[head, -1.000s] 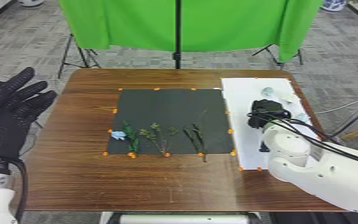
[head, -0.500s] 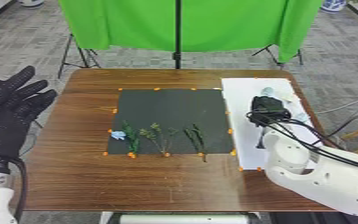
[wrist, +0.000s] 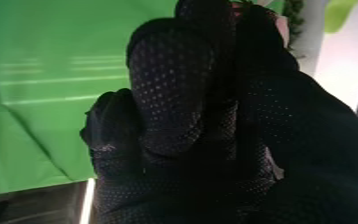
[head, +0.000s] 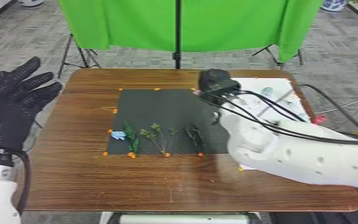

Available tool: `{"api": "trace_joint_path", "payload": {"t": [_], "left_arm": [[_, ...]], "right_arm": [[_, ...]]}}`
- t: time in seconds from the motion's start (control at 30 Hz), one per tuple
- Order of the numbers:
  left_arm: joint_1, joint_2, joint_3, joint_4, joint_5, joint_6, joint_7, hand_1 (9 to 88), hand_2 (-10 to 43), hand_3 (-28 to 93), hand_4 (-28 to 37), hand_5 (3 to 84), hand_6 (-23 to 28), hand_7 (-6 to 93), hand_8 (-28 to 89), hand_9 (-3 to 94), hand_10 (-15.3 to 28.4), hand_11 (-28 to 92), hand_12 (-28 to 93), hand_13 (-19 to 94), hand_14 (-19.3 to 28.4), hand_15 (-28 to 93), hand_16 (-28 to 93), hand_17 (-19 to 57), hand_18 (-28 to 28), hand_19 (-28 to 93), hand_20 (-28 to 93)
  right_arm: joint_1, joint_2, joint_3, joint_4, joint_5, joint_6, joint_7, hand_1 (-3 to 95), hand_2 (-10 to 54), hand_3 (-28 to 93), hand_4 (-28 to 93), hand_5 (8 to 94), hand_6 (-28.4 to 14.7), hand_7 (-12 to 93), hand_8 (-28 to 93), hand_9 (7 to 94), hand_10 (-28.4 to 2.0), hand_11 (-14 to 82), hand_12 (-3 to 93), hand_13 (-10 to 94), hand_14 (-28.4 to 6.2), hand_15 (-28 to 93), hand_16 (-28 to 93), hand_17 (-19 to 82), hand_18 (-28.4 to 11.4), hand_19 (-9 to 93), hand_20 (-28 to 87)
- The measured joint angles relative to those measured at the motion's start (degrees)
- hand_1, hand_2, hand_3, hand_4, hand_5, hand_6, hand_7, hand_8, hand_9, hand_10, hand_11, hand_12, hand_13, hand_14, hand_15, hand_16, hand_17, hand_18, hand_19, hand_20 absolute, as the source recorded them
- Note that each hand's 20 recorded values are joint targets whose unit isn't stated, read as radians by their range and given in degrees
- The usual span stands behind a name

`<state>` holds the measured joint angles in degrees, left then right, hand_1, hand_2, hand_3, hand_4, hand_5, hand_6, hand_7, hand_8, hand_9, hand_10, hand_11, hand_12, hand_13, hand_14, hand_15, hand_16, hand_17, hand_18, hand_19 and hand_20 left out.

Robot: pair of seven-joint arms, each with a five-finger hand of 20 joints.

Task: Arrange flowers

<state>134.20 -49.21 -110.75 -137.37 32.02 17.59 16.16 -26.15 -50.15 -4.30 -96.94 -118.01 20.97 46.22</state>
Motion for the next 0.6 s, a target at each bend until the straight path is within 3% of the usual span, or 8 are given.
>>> {"api": "trace_joint_path", "payload": {"t": [0.1, 0.2, 0.4, 0.5, 0.6], "left_arm": [[-2.4, 0.65, 1.31, 0.72, 0.00, -0.22, -0.06, 20.5, 7.7, 77, -28.3, 37.4, 10.2, 10.7, -8, 32.2, 19.4, 24, 10, 25, 27.1, 51, -10, -7.1, 23.6, 60, 7], [-3.9, 1.42, 1.69, 1.09, -0.03, -0.54, 0.24, 20.5, 7.7, 77, -28.3, 37.3, 10.2, 10.8, -8, 32.3, 19.4, 25, 10, 25, 27.1, 51, -10, -7.1, 23.6, 60, 7], [-4.9, 2.80, 2.16, 1.37, -0.19, -0.70, 2.63, 20.5, 7.7, 77, -28.3, 37.4, 10.2, 10.8, -8, 32.4, 19.5, 25, 10, 25, 27.1, 51, -10, -7.0, 23.7, 61, 7], [-6.3, 3.48, 3.50, 1.85, -0.22, -0.76, 3.58, 20.5, 7.7, 77, -28.3, 37.3, 10.1, 10.9, -8, 32.3, 19.4, 24, 10, 25, 27.1, 52, -10, -7.0, 23.8, 61, 7], [-8.7, 4.37, 5.08, 2.44, -0.22, -1.01, 3.64, 20.5, 7.7, 77, -28.3, 37.3, 10.1, 10.9, -8, 32.3, 19.4, 24, 10, 25, 27.1, 52, -10, -7.0, 23.8, 61, 7]], "right_arm": [[1.1, -6.1, 0.0, 3.7, 1.1, -0.2, 0.2, 55.2, -9.5, 70, -28, 84.9, 3.3, 21, 3, 93.7, -6.3, 17.0, 31.4, 86, -2.4, 58, 21, 49, -16.8, 93, 34], [2.5, -11.0, -1.3, 5.2, 4.2, -0.5, 0.8, 55.2, -9.5, 70, -28, 84.9, 3.3, 21, 3, 93.7, -6.4, 17.5, 31.3, 86, -2.4, 58, 21, 49, -16.7, 93, 35], [4.6, -17.9, -5.0, 5.7, 7.5, -0.9, 2.6, 54.9, -9.5, 69, -28, 84.6, 3.4, 21, 3, 93.7, -6.4, 18.9, 30.8, 86, -2.5, 59, 21, 49, -16.9, 93, 36], [5.0, -20.5, -6.0, 6.4, 7.9, -0.9, 3.6, 54.8, -9.5, 69, -28, 84.6, 3.3, 21, 3, 93.7, -6.5, 19.7, 30.3, 86, -2.6, 59, 21, 49, -17.0, 93, 37], [5.7, -22.4, -7.3, 7.1, 9.0, -0.9, 5.0, 54.3, -9.5, 69, -28, 84.5, 3.3, 21, 3, 93.7, -6.7, 20.4, 30.0, 86, -2.7, 59, 21, 49, -17.2, 93, 37]]}}
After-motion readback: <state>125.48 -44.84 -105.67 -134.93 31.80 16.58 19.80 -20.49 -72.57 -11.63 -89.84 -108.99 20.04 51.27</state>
